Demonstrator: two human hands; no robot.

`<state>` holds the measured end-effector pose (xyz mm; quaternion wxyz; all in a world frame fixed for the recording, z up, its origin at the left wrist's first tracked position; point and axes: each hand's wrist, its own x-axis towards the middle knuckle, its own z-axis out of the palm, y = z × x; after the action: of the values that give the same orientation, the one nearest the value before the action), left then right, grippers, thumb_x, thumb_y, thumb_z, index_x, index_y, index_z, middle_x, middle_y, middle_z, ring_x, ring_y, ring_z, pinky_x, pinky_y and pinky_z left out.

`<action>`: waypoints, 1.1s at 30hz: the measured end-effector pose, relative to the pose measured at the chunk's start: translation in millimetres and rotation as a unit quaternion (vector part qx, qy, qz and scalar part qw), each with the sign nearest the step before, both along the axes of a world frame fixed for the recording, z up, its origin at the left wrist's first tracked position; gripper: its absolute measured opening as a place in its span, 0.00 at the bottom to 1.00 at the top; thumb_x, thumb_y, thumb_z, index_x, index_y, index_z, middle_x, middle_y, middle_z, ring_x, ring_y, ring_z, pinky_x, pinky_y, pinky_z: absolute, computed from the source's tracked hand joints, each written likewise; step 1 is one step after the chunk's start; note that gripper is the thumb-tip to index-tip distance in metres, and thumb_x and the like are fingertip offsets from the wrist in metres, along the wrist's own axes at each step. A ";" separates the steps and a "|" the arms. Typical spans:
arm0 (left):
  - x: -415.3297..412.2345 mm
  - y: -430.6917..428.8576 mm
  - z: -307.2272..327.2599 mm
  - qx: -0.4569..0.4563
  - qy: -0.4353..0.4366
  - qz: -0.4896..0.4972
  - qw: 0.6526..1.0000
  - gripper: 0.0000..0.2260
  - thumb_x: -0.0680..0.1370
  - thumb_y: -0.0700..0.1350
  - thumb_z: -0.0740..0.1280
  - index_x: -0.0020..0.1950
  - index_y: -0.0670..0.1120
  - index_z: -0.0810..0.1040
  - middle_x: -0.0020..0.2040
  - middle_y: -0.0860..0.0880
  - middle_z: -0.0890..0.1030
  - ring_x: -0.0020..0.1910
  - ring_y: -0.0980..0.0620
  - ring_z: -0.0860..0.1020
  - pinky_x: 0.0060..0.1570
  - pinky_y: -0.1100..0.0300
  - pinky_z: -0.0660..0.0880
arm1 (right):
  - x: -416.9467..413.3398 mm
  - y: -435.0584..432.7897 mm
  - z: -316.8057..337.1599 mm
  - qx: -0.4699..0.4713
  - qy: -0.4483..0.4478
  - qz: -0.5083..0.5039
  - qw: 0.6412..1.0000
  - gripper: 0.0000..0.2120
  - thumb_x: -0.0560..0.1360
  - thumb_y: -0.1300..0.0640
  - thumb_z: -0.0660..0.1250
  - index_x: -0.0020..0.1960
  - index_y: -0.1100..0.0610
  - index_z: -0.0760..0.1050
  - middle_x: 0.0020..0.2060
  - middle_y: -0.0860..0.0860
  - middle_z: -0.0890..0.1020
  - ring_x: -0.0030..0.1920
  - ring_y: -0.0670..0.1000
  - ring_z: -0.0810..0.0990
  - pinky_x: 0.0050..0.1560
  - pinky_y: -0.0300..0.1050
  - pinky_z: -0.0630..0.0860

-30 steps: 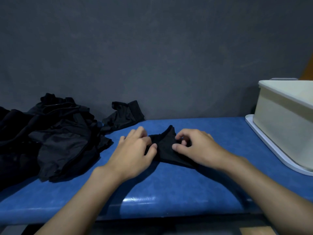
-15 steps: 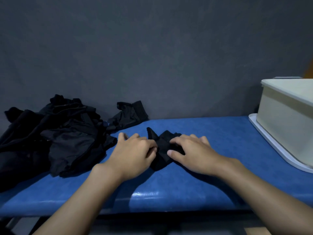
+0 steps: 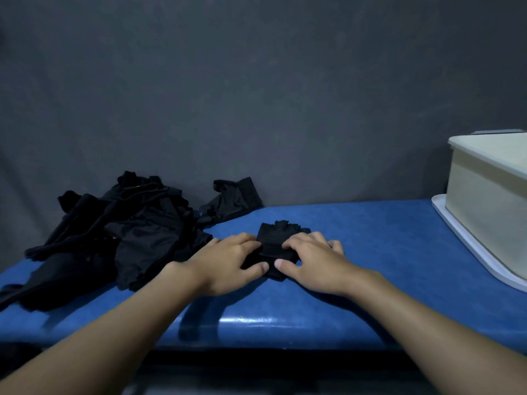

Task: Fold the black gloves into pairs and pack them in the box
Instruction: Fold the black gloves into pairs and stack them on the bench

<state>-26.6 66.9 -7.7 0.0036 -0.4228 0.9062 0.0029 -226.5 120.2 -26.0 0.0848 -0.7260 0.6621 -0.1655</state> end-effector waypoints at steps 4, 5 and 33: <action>1.4 -3.4 -2.6 -0.026 0.059 -0.006 0.998 0.23 0.81 0.63 0.50 0.70 0.57 0.72 0.63 0.58 0.70 0.65 0.56 0.68 0.64 0.54 0.62 | -4.4 -9.3 -4.6 -0.025 -0.035 -0.013 0.999 0.20 0.78 0.36 0.56 0.64 0.46 0.72 0.66 0.38 0.71 0.70 0.44 0.62 0.69 0.53 0.55; 1.0 -6.5 -1.7 -0.030 0.072 -0.007 0.997 0.20 0.82 0.62 0.51 0.67 0.58 0.74 0.60 0.58 0.71 0.63 0.56 0.69 0.62 0.55 0.62 | -6.1 -11.0 -5.4 -0.031 -0.040 -0.015 0.999 0.20 0.78 0.36 0.57 0.64 0.45 0.72 0.66 0.38 0.71 0.70 0.43 0.62 0.69 0.52 0.54; 1.6 -95.4 -9.5 0.022 0.085 0.106 0.990 0.20 0.84 0.59 0.47 0.73 0.60 0.68 0.80 0.48 0.56 0.80 0.50 0.50 0.76 0.44 0.46 | -25.8 -31.9 -11.2 -0.025 -0.024 0.010 0.999 0.23 0.77 0.35 0.55 0.69 0.41 0.69 0.72 0.33 0.63 0.73 0.37 0.53 0.75 0.55 0.46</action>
<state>-25.0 -28.5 -17.2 -0.0644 -0.5149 0.8528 0.0587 -252.3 88.2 -37.2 0.0844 -0.7304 0.6480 -0.1986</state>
